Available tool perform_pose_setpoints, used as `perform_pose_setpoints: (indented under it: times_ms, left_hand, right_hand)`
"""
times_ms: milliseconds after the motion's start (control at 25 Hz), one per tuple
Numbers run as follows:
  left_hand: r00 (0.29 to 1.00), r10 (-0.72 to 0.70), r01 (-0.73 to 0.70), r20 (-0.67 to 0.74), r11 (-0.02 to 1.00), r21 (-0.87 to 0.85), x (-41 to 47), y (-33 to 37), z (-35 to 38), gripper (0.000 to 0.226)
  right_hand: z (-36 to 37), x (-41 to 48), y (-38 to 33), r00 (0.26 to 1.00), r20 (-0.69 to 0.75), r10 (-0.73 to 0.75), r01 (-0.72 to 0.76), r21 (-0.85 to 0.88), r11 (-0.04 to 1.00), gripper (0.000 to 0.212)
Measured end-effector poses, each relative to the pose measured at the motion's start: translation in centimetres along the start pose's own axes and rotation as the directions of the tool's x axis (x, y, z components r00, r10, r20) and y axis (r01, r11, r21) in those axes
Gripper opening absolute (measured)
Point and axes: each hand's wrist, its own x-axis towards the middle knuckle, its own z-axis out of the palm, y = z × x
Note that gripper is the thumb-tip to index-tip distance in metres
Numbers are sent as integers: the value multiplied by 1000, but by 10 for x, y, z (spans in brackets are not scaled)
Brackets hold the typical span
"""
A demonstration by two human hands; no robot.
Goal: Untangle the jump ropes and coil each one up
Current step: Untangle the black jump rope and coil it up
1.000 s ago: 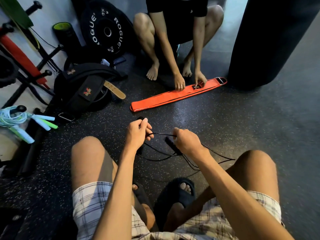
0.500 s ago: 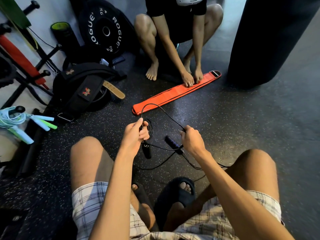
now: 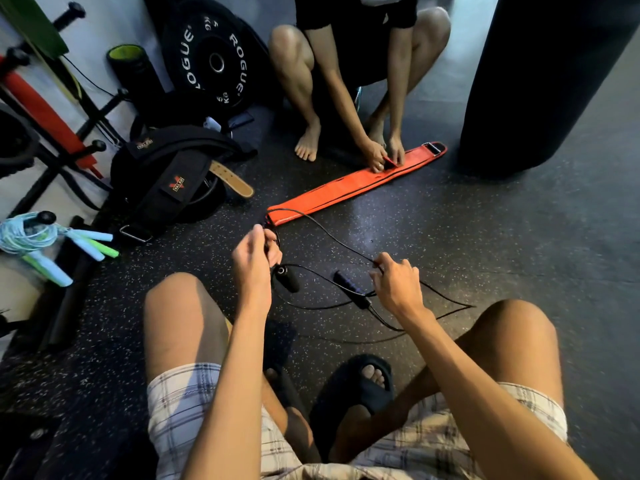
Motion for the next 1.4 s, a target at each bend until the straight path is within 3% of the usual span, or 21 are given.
perform_pose_setpoints:
  times_ms: [80,120,160,240,320,400,560,720,880,960,1080,1240,1400]
  left_hand:
    - [995,81,-91,51,966,242,-1,-7,2,35]
    - [994,87,-100,61,958,267,-2,-8,3,35]
    - [996,73,-84,58,970,230,-2,-8,3,35]
    - [999,-9,9,43,1000,0,0,-3,2,34]
    - [991,-118,131,68,962,-239,3,3,2,33]
    - [976,-194,216,96,906,-364,3,6,2,33]
    - [947,-271,323,175,806,-496,2,4,4,34]
    - [921,-313,388,231,699,-601,0,7,7,34]
    - [938,-278,342,208,633,-694,0,10,4,31]
    - [955,-238,286,175,598,-749,0,11,3,31]
    - [967,-211,241,145,556,-796,1,13,2,31]
    - [954,-244,285,176,541,-791,1,16,3,32]
    - [929,-283,345,238,434,-832,0,17,3,33]
  right_hand:
    - [1,5,5,1000,-7,16,-15,45,999,18]
    - [0,8,7,1000,1,22,-22,64,998,20]
    - [-3,9,8,1000,7,19,-20,66,998,24]
    - [-7,9,4,1000,-5,-13,13,61,998,36]
    - [-8,3,-12,996,0,-89,88,161,983,42]
    - [-1,-6,-33,979,10,-202,189,306,933,40]
    - [17,-14,-69,928,127,-349,253,473,844,33]
    - [21,-15,-82,918,176,-354,217,523,824,27]
    - [27,-26,-85,910,231,-345,149,594,790,50]
    - [32,-33,-85,899,245,-363,183,543,819,58]
    - [46,-39,-79,907,285,-309,155,457,876,54]
    - [59,-34,-60,908,394,-141,37,261,965,53]
    - [62,-21,-37,942,329,-71,77,-5,997,48]
